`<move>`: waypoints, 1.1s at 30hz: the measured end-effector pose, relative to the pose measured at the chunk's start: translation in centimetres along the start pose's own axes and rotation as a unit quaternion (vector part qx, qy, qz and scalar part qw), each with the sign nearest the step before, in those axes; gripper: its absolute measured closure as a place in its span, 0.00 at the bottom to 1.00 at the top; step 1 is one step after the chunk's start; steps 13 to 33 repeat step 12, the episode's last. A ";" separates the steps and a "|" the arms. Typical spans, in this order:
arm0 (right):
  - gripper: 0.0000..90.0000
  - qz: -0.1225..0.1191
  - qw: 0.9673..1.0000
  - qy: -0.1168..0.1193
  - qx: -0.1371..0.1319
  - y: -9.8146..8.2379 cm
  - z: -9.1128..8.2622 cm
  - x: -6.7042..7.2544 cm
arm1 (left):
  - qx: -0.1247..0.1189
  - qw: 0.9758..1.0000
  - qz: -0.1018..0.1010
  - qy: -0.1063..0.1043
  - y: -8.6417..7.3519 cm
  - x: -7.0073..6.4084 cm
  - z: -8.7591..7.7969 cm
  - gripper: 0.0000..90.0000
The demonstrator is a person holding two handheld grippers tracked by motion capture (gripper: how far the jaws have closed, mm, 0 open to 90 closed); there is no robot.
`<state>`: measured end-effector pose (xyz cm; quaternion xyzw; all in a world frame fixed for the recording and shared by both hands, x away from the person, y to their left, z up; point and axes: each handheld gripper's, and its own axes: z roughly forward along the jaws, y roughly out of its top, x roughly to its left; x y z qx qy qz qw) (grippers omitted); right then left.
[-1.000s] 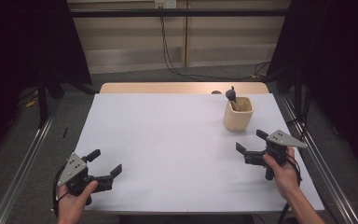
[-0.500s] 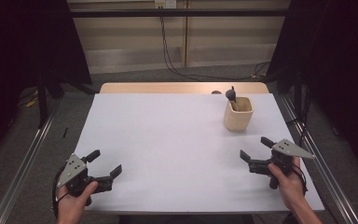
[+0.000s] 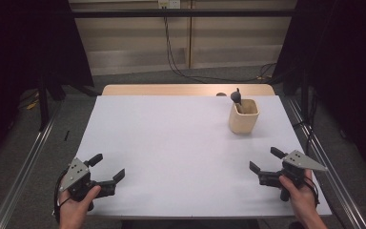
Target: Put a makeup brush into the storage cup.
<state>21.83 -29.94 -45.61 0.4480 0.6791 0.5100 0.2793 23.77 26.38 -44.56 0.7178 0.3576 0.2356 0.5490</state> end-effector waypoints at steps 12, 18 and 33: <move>0.02 -0.013 1.000 -0.002 0.006 -0.2 0.0 0.1 | -0.001 1.000 -0.001 -0.002 0.1 0.0 0.0 0.04; 0.02 -0.013 1.000 -0.002 0.006 -0.2 0.0 0.1 | -0.001 1.000 -0.001 -0.002 0.1 0.0 0.0 0.04; 0.02 -0.013 1.000 -0.002 0.006 -0.2 0.0 0.1 | -0.001 1.000 -0.001 -0.002 0.1 0.0 0.0 0.04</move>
